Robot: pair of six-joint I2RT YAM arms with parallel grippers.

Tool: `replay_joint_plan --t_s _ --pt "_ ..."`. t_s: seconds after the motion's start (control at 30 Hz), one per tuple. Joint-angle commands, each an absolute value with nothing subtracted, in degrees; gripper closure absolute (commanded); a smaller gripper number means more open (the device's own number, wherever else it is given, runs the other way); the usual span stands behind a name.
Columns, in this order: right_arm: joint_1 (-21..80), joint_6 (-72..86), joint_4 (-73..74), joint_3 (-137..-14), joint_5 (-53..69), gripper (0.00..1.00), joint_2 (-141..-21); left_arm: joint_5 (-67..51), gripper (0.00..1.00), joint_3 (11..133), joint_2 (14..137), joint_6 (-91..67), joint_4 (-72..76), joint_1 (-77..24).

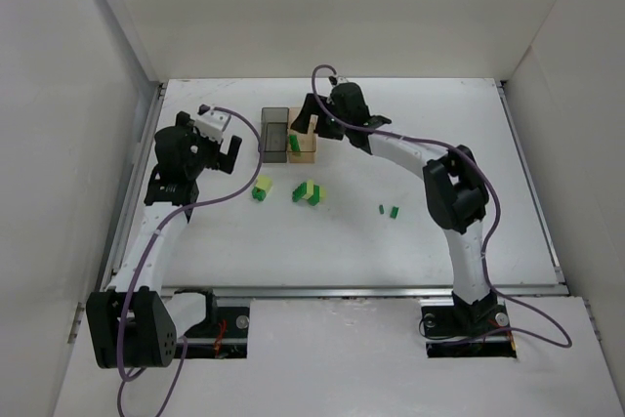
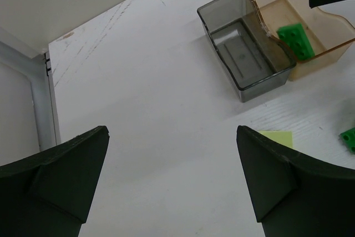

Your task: Sort the legos into containers by color

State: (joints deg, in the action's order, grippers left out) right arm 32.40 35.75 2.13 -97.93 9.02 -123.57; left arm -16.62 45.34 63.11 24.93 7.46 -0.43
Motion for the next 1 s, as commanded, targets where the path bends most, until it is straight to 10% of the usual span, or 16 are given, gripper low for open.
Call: replay_joint_plan --t_s 0.0,0.5,0.97 --pt "32.3 33.7 -0.4 -101.8 11.1 0.0 -120.8 -19.7 0.01 44.6 61.6 25.1 7.9 -0.7" --pt "36.7 -32.4 16.9 -75.7 32.2 0.0 -100.9 -33.7 0.01 45.7 61.1 37.0 1.4 -0.7" --pt "39.9 -29.4 15.6 -81.1 25.7 0.02 -111.7 -33.7 0.01 45.7 61.1 37.0 0.9 -1.2"
